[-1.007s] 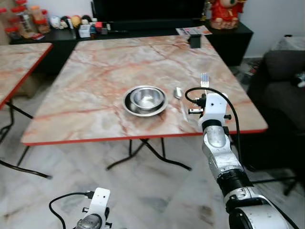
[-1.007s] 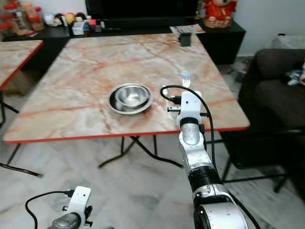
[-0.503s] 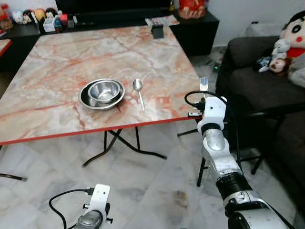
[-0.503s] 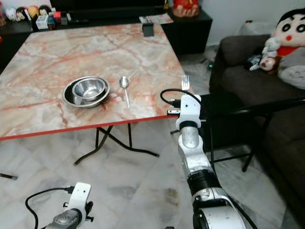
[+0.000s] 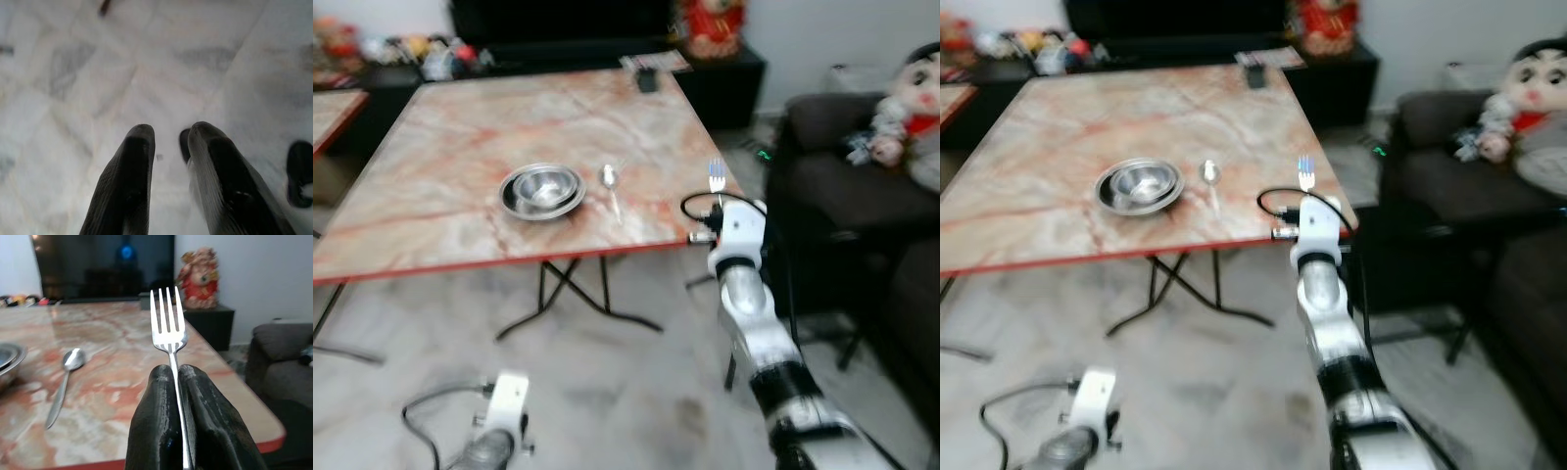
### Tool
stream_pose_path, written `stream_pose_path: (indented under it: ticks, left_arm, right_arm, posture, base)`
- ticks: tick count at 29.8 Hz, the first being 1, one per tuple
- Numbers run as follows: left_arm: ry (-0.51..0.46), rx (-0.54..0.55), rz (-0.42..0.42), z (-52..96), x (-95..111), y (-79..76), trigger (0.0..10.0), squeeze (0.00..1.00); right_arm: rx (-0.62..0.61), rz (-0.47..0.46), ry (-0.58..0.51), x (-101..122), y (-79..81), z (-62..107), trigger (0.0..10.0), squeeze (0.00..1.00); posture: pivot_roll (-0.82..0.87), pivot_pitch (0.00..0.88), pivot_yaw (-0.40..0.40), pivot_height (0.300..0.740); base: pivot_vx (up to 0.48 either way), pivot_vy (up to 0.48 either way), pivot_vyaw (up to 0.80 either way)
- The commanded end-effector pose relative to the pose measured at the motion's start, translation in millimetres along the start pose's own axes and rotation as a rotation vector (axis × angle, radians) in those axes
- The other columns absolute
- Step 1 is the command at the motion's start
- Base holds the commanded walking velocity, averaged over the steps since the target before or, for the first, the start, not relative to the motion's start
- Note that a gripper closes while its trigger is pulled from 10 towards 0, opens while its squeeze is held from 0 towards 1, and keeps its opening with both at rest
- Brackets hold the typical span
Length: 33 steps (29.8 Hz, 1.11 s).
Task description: Setting the table
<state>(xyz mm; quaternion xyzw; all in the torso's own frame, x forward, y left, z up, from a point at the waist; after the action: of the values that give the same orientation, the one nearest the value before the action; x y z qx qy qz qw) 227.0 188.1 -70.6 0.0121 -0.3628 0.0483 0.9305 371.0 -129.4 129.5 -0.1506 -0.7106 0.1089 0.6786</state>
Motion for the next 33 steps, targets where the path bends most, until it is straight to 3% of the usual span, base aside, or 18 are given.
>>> stream_pose_path:
  ticks: [1,23,33]
  left_arm:
    - [-0.004,0.012,-0.01,0.0,2.2,6.0,10.0,0.0]
    - [-0.001,0.009,-0.006,0.0,1.3,4.3,10.0,0.0]
    - [0.001,0.01,0.001,0.1,0.1,2.8,10.0,0.0]
  right_arm:
    - [0.009,-0.006,-0.027,10.3,3.1,-2.8,10.0,0.0]
    - [0.011,-0.014,-0.013,8.0,0.6,-1.8,10.0,0.0]
    - [0.077,0.004,-0.015,4.7,10.1,3.4,10.0,0.0]
  posture:
    - [0.0,0.119,0.013,0.74]
    - [-0.01,0.13,0.005,0.74]
    - [-0.01,0.132,-0.004,0.74]
  base:
    - [0.375,0.0,0.0]
    - [0.31,0.0,0.0]
    - [0.13,0.0,0.0]
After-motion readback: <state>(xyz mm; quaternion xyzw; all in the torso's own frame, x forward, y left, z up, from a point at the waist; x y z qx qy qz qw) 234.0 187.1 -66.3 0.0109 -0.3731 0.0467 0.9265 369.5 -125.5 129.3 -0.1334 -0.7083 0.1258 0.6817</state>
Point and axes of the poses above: a point about 5 cm out from each wrist's last joint towards the gripper, its own z axis pointing back from the gripper into the wrist, its own x axis along the axis of the wrist's last joint, y = z × x, the point moved 1 cm from there along -z, pointing out of the wrist towards the gripper, and after that the axes turned 14 degrees about z, right-handed, at the moved point
